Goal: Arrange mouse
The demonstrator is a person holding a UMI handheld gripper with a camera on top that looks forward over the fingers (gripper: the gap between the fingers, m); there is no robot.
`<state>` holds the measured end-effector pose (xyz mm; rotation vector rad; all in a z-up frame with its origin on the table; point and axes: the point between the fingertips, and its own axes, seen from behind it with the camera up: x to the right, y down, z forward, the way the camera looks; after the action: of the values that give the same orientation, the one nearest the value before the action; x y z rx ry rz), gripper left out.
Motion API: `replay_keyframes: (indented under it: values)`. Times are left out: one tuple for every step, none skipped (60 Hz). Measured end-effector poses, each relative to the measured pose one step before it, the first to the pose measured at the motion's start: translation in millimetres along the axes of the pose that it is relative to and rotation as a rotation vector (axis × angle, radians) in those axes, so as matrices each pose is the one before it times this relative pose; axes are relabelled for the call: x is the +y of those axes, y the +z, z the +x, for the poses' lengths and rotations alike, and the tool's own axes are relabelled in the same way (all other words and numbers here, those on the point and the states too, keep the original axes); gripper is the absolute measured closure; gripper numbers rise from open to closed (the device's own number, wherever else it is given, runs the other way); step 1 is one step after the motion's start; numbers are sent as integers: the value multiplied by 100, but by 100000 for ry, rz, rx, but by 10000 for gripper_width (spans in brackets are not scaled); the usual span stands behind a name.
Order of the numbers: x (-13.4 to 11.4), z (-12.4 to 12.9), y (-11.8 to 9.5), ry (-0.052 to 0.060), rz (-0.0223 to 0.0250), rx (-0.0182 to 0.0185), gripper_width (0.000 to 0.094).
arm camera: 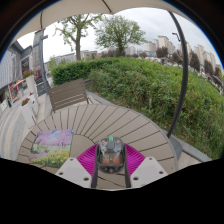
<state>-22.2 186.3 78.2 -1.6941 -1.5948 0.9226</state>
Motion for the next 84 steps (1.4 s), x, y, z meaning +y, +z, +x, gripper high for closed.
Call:
replay_keyframes:
  values:
    - [-815,-973,-158,284,268,-1057,558]
    - [-774,-950,-94,206,204,-756,558]
    - [-781,-947,-58,286,395,-536,558]
    - [-1080,-503,-89,359,694,-868,558]
    - [-664,-1178,223,115,872,-1019,558]
    - [-747,-1156,103,37,987,-1347,558]
    - [-622,-1147,162,-215,954,-1293,558]
    - [-507,-1132,195,-501,730,-978,559]
    - [-558,-1310,144,-515,473,-552,559]
    - [-200,-949,525,-728,-34,-362,559]
    - [-144,-1009,337,-574,-102,-407,559]
    - [-82,-1072,376,-339,-95,-529,559]
    - [-39,-1190,376,-138,-64,-613,559]
    - [45,-1089,404,70,-78,-651,558]
    - [127,-1134,437,357,-178,-727,559]
    - [231,-1121,473,365,-394,-737,559]
    - [342,-1037,459,121,-581,-702,559]
    - [405,-1254,615,-128,-656,-495,558]
    - [445,-1052,583,-205,-680,-447,558]
    - [503,-985,579,-259,-615,-241,558]
    - [576,-762,541,-385,-452,-186,557]
    - [368,-1006,579,-637,-443,47,557]
    - [545,-785,628,-920,-481,14,556]
    - [597,-760,658,-978,-600,54,557]
    - [714,-682,524,-744,-731,-82,553]
    - [710,-581,729,-606,-933,-174,549]
    - [674,-657,610,-526,-928,-241,548]
    - [735,-622,624,-530,-1165,-227,543]
    - [760,-549,600,-478,-1350,-144,542]
    - [743,-497,562,-450,-1464,-90,541]
    - [783,-461,218,-557,-1244,-79,539]
    - [633,-287,572,-496,-1005,194,539]
    - [564,-218,411,-463,-875,398,535]
    - [501,-109,348,-326,-700,644,529]
    - [462,-134,314,-230,-613,646,526]
    - [434,-179,417,-293,-803,452,518]
    - [482,-222,-17,-183,-693,244,508]
    - [431,-168,215,-119,-915,171,497]
    - [437,-130,141,24,-1098,185,484]
    - [-62,-21,-53,78,880,435,474]
    - [-386,26,313,-81,1092,524,459]
    - [-81,-62,-45,-258,208,244,444]
    - [7,12,-321,-334,-695,416,410]
    - [97,-63,-140,-436,-942,142,353]
    - [109,-48,-201,-90,-1141,122,281]
    - [-24,-30,-52,147,-831,34,193]
    - [-160,-59,-632,327,-747,-40,100]
    - [-157,7,-388,681,-306,40,79]
    - [-196,121,-500,812,-298,251,104]
    - [-203,181,-627,813,-232,531,112]
    - [-196,184,-704,536,-352,492,108]
    - [-193,210,-773,407,-408,477,98]
    - [-213,118,-350,165,-516,587,91]
    - [-161,225,-1047,189,-302,534,85]
    - [-219,329,-1005,13,-250,649,84]
    - [-200,375,-1084,-47,-281,780,85]
    - [-140,362,-1116,-134,-430,796,85]
    - [-52,304,-913,-139,-559,719,83]
    - [-66,360,-1182,-146,-492,632,83]
    - [-52,290,-1217,-214,-335,401,83]
    - [-85,305,-1164,-353,-218,123,84]
    - [32,245,-1216,-460,-82,-54,84]
    - [30,211,-1243,-454,-82,-206,84]
    - [74,209,-1257,-349,-100,-199,85]
    - [151,227,-1253,-243,-186,-215,85]
    - [222,243,-1237,-183,-368,-151,85]
    - [201,255,-1047,-43,-527,-118,85]
    - [320,267,-1144,40,-654,-16,84]
    - [362,289,-1110,-34,-600,25,84]
    - [367,314,-1054,-174,-558,117,84]
    - [299,247,-931,-184,-655,211,86]
    - [378,309,-939,-138,-713,314,86]
    - [382,302,-866,-107,-680,275,85]
    - [343,284,-782,-72,-492,229,85]
    - [327,247,-727,-116,-383,157,84]
    - [326,197,-618,-103,-355,34,86]
    - [314,191,-615,117,-450,-30,86]
    - [270,151,-546,305,-416,-133,85]
    - [266,93,-490,386,-366,-291,84]
    - [206,30,-412,345,-210,-465,85]
    - [207,-144,-625,291,-42,-596,84]
    - [176,-37,-93,234,40,-729,84]
    - [107,-23,-235,47,61,-695,85]
    - [76,1,-210,-94,68,-587,85]
